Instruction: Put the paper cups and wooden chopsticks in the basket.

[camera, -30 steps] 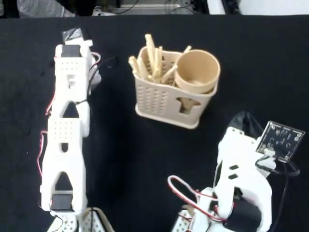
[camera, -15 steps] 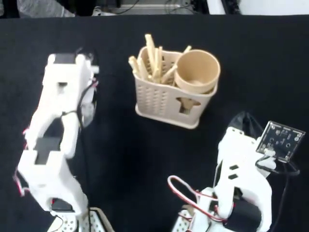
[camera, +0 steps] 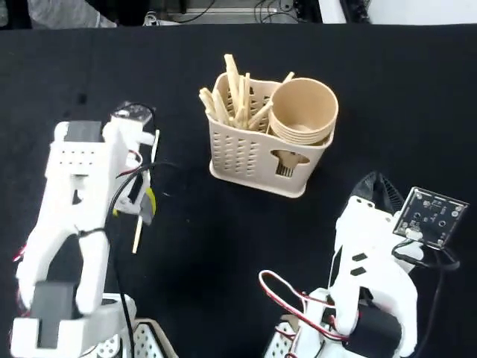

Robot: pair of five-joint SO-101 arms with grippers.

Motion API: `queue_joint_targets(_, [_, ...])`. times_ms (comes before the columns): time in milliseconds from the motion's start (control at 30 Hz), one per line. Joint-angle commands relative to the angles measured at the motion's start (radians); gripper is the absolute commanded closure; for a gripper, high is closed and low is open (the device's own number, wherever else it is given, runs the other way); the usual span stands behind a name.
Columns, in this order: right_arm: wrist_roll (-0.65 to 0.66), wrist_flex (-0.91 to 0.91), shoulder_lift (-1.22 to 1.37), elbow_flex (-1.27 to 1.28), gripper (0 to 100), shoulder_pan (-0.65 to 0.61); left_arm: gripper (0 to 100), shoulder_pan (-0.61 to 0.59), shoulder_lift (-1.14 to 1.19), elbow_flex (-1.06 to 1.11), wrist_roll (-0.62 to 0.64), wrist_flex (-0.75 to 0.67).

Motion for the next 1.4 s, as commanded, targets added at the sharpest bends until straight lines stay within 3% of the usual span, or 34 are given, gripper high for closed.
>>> queue_joint_targets(0, [0.008, -0.017, -0.008, -0.002, 97.6, -0.014, 76, 0.013, -0.089, -0.048, -0.012, -0.196])
queue_joint_targets(133, [0.005, -0.017, -0.008, -0.002, 97.6, -0.014, 76, 0.021, -0.009, -0.021, 0.103, -0.454])
queue_joint_targets(267, [0.006, -0.017, -0.008, -0.002, 97.6, -0.014, 76, 0.084, 0.198, -0.108, 0.143, -0.516])
queue_joint_targets(400, [0.008, -0.017, -0.008, -0.002, 97.6, -0.014, 76, 0.108, 0.456, -0.291, 0.192, -0.454])
queue_joint_targets(667, [0.009, -0.017, -0.008, -0.002, 97.6, -0.014, 77, 0.036, 0.858, -0.72, 0.198, -0.212])
queue_joint_targets(900, [0.009, -0.017, -0.008, -0.002, 97.6, -0.014, 97, 0.041, 1.056, -1.021, 0.198, 0.035])
queue_joint_targets(967, [0.009, -0.017, -0.008, -0.002, 97.6, -0.014, 96, 0.041, 1.085, -1.081, 0.201, 0.092])
queue_joint_targets(1200, [0.009, -0.018, -0.008, -0.002, 97.6, -0.014, 97, 0.039, 1.042, -1.059, 0.201, 0.098])
queue_joint_targets(1367, [0.009, -0.018, -0.008, -0.002, 97.6, -0.014, 97, 0.03, 0.825, -0.881, 0.255, 0.095])
